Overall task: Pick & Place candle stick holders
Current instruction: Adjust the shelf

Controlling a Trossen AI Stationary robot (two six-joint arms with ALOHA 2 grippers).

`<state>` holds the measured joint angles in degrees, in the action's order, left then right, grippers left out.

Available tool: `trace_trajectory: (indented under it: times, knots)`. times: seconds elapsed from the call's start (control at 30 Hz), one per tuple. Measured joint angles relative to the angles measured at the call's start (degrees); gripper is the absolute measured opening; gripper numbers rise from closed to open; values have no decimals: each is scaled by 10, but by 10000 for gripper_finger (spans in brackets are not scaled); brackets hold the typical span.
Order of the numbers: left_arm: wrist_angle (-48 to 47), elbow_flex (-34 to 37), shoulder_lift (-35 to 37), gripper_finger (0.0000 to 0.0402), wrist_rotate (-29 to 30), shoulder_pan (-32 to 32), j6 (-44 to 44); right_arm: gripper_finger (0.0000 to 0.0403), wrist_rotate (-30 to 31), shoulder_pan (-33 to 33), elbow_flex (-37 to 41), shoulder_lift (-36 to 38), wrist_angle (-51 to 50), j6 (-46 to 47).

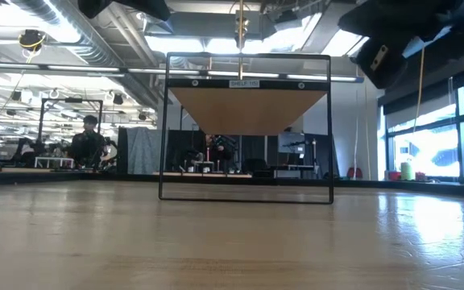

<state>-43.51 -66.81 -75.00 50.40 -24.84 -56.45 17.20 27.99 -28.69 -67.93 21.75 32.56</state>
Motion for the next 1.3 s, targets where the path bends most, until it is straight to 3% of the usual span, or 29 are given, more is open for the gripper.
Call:
trace_trajectory:
  times: [0.2,1.03,1.3]
  knots:
    - [0,0,0,1,-3,0,-9,0,-8,-2,0,-12,15,0]
    - [0,0,0,1,16,3,-9,0,96,-11,0,-12,-21,11]
    - [0,0,0,1,20,3,-9,0,98,-18,0,-12,-27,15]
